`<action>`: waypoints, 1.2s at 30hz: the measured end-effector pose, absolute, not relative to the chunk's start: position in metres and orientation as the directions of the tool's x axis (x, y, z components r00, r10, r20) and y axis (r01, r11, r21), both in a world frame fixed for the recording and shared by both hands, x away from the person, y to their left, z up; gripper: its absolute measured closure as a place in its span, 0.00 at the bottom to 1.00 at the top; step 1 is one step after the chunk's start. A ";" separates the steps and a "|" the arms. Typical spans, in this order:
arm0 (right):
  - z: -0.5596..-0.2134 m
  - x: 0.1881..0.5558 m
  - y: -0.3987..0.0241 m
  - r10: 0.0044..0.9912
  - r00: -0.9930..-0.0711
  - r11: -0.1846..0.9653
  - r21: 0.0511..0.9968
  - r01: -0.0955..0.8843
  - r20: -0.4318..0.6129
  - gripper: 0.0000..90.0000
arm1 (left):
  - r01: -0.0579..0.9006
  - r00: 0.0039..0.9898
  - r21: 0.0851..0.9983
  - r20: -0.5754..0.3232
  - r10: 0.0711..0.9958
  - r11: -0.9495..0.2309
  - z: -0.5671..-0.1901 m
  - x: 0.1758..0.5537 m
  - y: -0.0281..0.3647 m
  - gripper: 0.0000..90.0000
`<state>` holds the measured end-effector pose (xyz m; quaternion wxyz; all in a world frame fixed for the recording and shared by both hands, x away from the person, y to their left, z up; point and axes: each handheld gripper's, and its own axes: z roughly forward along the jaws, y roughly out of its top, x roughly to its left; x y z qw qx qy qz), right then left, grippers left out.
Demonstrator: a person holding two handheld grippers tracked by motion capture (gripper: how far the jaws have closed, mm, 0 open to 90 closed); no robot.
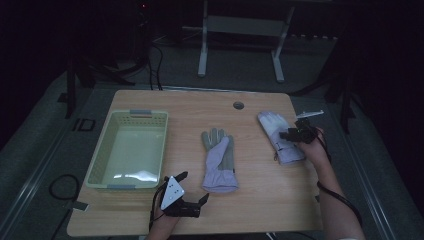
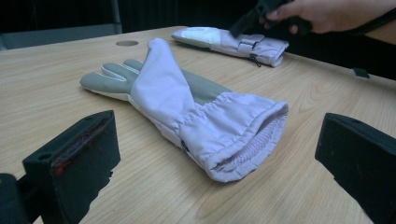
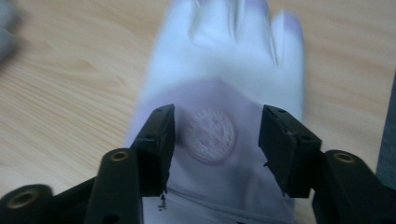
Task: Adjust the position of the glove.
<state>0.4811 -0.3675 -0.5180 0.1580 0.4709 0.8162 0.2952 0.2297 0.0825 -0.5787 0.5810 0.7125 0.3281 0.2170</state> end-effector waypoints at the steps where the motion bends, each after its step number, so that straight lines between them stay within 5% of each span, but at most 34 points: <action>1: -0.522 0.482 -0.369 0.859 -0.511 0.387 0.621 0.681 0.024 0.52 | 0.216 0.691 0.970 -0.072 0.720 -0.110 -0.579 0.230 0.083 0.00; 14: -0.519 0.475 -0.362 0.887 -0.457 0.329 0.606 0.724 0.065 0.86 | 0.219 0.691 0.970 -0.074 0.719 -0.110 -0.579 0.230 0.083 0.00; 23: -0.454 0.431 -0.352 0.885 -0.444 0.238 0.682 0.691 0.141 0.89 | 0.220 0.692 0.970 -0.077 0.718 -0.108 -0.579 0.230 0.083 0.00; 36: -0.436 0.373 -0.341 0.882 -0.438 0.198 0.704 0.682 0.175 0.88 | 0.222 0.692 0.969 -0.075 0.718 -0.112 -0.578 0.231 0.082 0.00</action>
